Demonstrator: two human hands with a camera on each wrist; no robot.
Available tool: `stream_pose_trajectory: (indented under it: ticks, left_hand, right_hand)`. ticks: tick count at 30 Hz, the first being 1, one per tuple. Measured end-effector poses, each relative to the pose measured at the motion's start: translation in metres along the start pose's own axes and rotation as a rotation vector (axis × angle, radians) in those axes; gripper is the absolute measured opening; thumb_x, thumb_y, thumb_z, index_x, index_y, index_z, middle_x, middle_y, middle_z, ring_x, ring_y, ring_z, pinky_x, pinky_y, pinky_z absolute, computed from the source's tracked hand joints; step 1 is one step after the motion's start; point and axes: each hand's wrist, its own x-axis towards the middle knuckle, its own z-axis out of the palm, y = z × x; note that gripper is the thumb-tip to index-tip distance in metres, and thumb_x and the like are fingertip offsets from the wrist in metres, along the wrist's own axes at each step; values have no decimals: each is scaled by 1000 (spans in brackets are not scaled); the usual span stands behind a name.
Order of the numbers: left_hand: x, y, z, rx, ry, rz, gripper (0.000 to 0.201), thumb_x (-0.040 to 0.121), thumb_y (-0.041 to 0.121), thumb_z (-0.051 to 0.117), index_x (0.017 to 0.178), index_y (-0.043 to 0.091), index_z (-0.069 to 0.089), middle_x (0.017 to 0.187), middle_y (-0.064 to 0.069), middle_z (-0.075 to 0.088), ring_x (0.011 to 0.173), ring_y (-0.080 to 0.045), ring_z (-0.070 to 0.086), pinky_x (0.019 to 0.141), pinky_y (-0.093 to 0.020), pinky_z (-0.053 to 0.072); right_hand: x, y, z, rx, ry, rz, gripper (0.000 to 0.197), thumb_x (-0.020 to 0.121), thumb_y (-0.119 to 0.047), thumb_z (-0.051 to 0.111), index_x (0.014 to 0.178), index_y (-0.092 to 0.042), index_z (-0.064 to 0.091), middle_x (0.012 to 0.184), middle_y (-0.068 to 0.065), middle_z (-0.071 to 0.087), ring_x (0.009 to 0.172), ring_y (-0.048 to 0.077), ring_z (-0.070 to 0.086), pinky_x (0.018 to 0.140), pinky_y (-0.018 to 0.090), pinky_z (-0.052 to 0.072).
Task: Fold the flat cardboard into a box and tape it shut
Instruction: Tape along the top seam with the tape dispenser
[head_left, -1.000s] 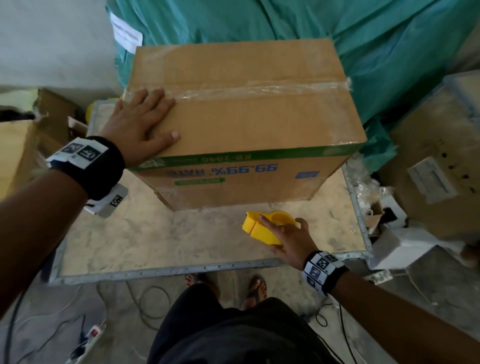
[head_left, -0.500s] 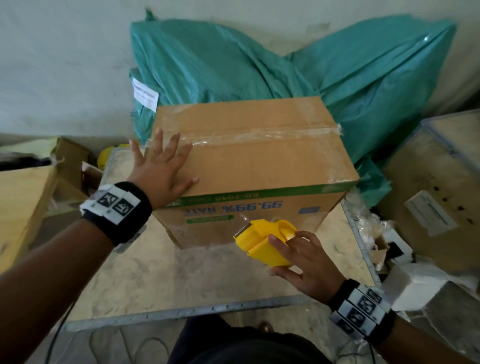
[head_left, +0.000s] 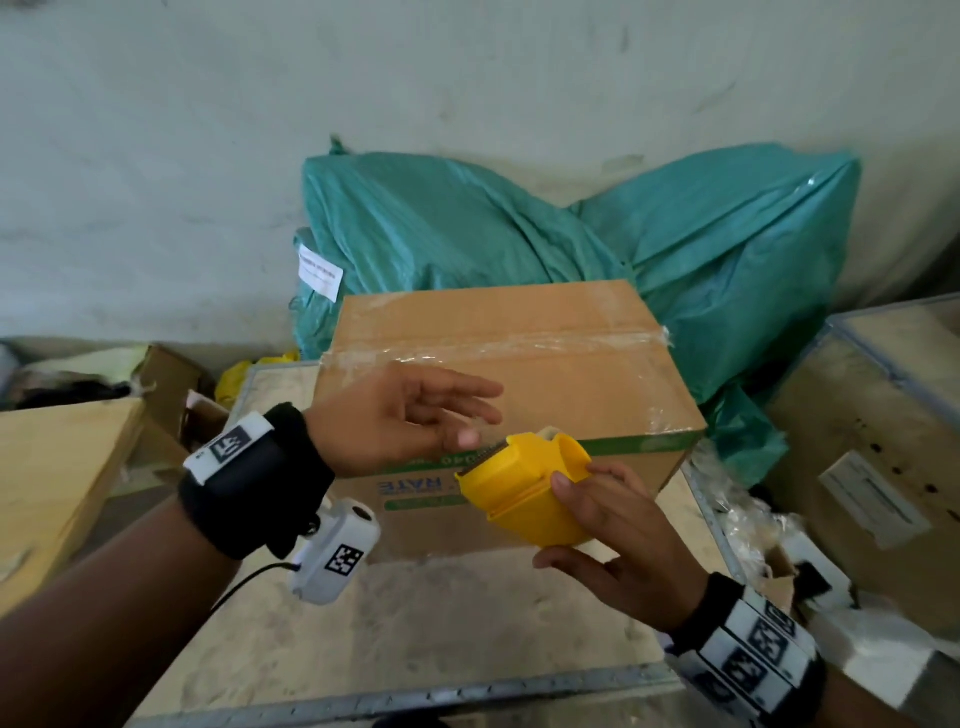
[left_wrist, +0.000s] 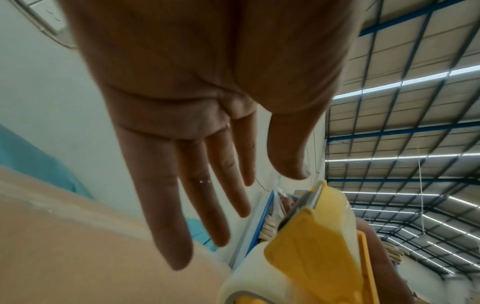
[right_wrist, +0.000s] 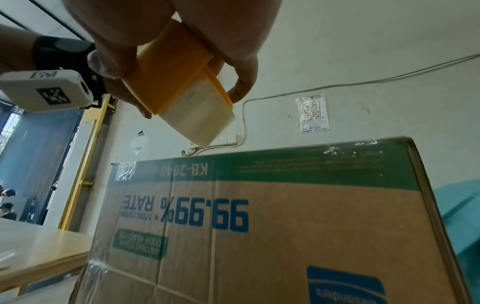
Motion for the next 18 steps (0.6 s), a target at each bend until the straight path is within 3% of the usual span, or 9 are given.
stream_pose_trajectory:
  ticks: [2, 4, 8, 11, 15, 16, 18]
  left_hand:
    - [-1, 10, 1, -22, 21, 19, 45, 78, 11, 72, 123, 9, 64, 110, -9, 74, 103, -25, 71, 88, -53, 55]
    - [-3, 17, 1, -18, 60, 22, 38, 74, 15, 74, 111, 10, 72, 100, -10, 77, 94, -27, 73, 81, -56, 57]
    - [-2, 26, 0, 4, 202, 9, 28, 71, 18, 76, 97, 9, 77, 86, -10, 78, 83, -27, 75, 75, -52, 60]
    - [-1, 32, -1, 12, 305, 17, 15, 77, 7, 75, 91, 10, 78, 82, -11, 78, 78, -26, 75, 74, -48, 61]
    - [-1, 39, -6, 10, 419, 38, 11, 78, 2, 73, 88, 7, 77, 80, -12, 77, 76, -25, 75, 69, -45, 62]
    - [-3, 41, -7, 14, 431, 30, 11, 79, 1, 73, 88, 6, 77, 80, -13, 77, 77, -25, 75, 69, -46, 62]
    - [-7, 43, -13, 8, 462, 7, 10, 80, 3, 72, 89, 4, 76, 79, -13, 77, 77, -24, 75, 68, -47, 61]
  right_hand:
    - [7, -1, -2, 0, 15, -11, 74, 89, -43, 72, 146, -21, 31, 98, 4, 74, 91, 24, 66, 96, 49, 45]
    - [13, 0, -4, 5, 31, -16, 75, 87, -41, 74, 146, -21, 31, 97, 3, 73, 90, 21, 64, 97, 50, 45]
    - [25, 1, -6, 16, 76, -36, 79, 83, -37, 78, 146, -19, 34, 93, -1, 71, 87, 14, 61, 99, 48, 46]
    - [34, 0, -6, 82, 92, 7, 81, 83, -40, 78, 148, -19, 33, 100, -3, 71, 92, 11, 62, 100, 39, 45]
    - [47, -4, -5, 159, 95, 65, 87, 79, -41, 80, 149, -13, 37, 104, -4, 66, 92, 13, 59, 94, 19, 40]
    - [49, -4, -5, 184, 84, 70, 88, 79, -40, 81, 149, -12, 36, 109, -3, 66, 95, 14, 60, 91, 18, 42]
    - [51, 1, -8, 245, 45, 112, 89, 80, -42, 80, 153, -21, 33, 118, 5, 68, 100, 23, 66, 81, 31, 54]
